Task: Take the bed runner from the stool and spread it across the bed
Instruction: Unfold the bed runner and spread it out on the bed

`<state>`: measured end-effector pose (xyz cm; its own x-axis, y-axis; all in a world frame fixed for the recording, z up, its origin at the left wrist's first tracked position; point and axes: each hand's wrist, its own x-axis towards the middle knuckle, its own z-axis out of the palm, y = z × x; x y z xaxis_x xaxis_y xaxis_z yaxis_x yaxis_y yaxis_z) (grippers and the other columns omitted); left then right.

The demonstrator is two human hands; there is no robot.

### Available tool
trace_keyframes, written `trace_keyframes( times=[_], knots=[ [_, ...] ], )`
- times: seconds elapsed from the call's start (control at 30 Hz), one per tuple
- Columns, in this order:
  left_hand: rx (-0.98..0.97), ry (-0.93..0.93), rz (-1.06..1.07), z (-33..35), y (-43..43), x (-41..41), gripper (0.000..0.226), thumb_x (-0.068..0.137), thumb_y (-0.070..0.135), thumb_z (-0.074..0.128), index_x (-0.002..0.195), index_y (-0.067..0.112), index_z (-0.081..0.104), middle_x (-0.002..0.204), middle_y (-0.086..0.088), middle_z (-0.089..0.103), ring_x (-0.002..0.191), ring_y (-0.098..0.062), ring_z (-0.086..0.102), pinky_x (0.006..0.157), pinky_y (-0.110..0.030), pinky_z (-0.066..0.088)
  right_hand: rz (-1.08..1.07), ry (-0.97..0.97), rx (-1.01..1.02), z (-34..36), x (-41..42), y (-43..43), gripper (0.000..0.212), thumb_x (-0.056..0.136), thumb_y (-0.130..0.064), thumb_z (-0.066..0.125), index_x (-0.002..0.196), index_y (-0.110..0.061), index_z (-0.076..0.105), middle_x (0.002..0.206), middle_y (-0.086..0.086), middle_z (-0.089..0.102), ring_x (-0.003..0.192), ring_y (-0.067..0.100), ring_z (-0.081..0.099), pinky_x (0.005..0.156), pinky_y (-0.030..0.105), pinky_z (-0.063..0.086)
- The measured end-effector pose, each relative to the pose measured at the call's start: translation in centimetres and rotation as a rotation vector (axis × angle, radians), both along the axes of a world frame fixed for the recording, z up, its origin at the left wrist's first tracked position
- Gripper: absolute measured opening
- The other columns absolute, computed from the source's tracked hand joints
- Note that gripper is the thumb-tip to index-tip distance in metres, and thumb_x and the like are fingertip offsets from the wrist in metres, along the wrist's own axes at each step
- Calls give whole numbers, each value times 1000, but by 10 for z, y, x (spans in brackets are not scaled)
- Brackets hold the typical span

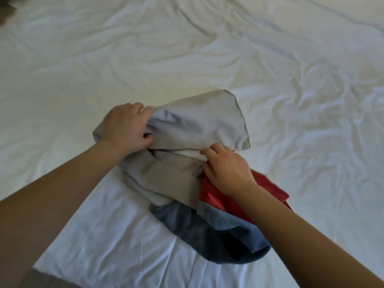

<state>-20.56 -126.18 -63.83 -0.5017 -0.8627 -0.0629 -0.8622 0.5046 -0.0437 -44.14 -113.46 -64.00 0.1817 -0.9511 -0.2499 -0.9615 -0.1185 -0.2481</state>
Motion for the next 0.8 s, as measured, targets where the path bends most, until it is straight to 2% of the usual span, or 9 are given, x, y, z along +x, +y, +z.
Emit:
trace_keyframes(
  times=[0.07,0.13,0.2,0.27,0.47,0.6,0.67,0.73,0.8],
  knots=[
    [69,2,-51,-1,-2,-23,81,69,40,72,140,24,38,138,-15,45,110,-36,54,84,-43,46,13,0,6,0,1,2,36,94,-38,43,125,-22,53,115,2,55,101,23,55,74,38,51],
    [106,-79,-117,-7,-5,-46,84,77,37,71,146,33,24,149,-12,30,117,-35,49,83,-42,46,38,24,23,-2,1,4,38,94,-43,41,124,-23,54,115,0,55,103,22,55,78,36,50],
    [105,-199,-192,-13,-8,-57,60,94,23,51,145,36,23,142,-10,38,113,-32,50,76,-39,45,49,45,35,-4,0,6,37,93,-44,41,121,-23,54,114,0,56,103,21,54,78,34,49],
    [76,-268,-260,-15,-16,-48,48,99,17,36,143,34,30,127,-8,51,109,-32,52,70,-36,42,50,51,37,-7,1,7,36,93,-43,43,120,-22,55,113,0,56,102,21,55,77,34,49],
    [4,-376,-270,5,-44,38,46,89,18,47,134,28,45,106,-10,53,97,-32,51,55,-33,36,92,76,39,-10,6,5,37,94,-44,39,120,-22,54,113,-1,56,104,20,54,80,33,47],
    [78,-466,-46,12,-49,104,43,89,27,50,132,31,47,105,-9,50,98,-31,49,56,-33,35,87,61,50,-9,8,4,37,94,-42,39,122,-22,54,114,0,56,104,20,54,81,34,48],
    [44,-486,77,10,-48,127,40,82,28,62,122,28,56,97,-9,49,91,-32,51,56,-33,39,92,57,50,-7,8,3,37,95,-42,39,123,-23,54,114,0,56,104,20,54,81,33,48],
    [-24,-417,158,7,-39,132,39,66,21,76,104,17,64,92,-14,48,86,-35,51,59,-38,43,93,59,38,-6,7,3,36,95,-40,39,122,-23,54,112,0,57,102,20,55,79,33,49],
    [-89,-168,151,3,-17,110,34,64,21,71,96,12,66,99,-18,51,89,-38,51,64,-42,44,102,73,28,-3,4,3,34,95,-39,39,120,-22,54,110,-1,57,98,20,56,75,32,49]
  ],
)
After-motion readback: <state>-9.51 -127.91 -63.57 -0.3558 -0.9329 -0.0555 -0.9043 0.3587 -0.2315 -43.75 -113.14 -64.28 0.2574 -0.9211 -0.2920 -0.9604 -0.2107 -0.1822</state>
